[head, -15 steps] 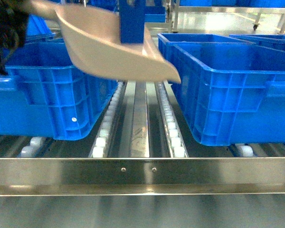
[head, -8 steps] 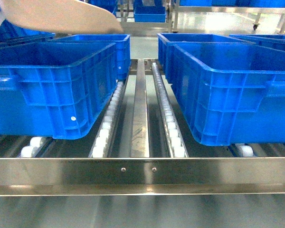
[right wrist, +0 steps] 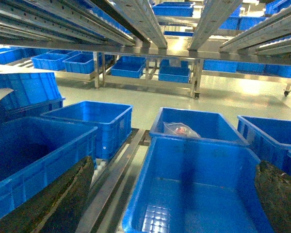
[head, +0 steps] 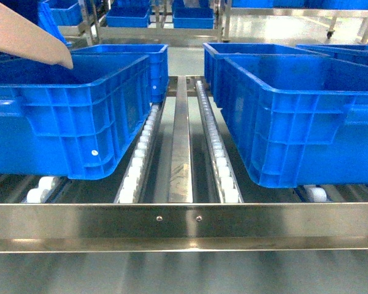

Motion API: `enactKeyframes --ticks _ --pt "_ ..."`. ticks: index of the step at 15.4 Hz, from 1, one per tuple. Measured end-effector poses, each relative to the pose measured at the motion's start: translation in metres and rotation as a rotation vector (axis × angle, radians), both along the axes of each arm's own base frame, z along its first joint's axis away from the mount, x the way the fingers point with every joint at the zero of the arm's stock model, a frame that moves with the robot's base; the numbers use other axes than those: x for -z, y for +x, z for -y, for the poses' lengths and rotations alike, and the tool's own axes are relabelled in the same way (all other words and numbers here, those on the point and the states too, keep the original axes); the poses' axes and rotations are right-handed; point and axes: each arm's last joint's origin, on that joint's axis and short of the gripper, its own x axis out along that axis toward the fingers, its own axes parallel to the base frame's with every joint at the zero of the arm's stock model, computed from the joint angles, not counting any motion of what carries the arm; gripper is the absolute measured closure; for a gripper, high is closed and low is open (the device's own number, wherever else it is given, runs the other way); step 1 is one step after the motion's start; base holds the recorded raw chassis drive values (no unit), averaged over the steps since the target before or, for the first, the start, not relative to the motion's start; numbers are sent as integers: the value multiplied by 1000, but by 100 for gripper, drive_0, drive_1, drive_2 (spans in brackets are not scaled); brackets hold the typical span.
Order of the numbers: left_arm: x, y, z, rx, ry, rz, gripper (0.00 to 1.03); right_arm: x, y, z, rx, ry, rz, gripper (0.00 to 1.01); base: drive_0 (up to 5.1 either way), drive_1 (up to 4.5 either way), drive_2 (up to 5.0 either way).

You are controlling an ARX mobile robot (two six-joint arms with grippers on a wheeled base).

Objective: Place part in tray to right shelf

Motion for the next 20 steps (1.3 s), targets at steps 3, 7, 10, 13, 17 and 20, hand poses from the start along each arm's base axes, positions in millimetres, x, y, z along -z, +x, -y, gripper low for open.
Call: enactKeyframes --ticks 3,7,10,13,17,20 --pt "-3 -1 2 10 -3 26 87 0 0 0 0 0 0 3 0 0 0" --pt "-1 -46 6 202 39 263 87 0 0 0 0 0 0 3 0 0 0" --pt "-19 -124 -16 159 255 136 87 0 0 0 1 1 0 3 0 0 0" --pt "55 -149 12 742 691 -426 87 19 -17 14 128 8 -136 28 0 0 0" --pt "80 -175 8 670 786 -420 87 68 -51 37 141 15 -155 76 0 0 0" --pt "100 -189 9 682 788 -428 87 89 -69 48 154 20 -153 99 0 0 0"
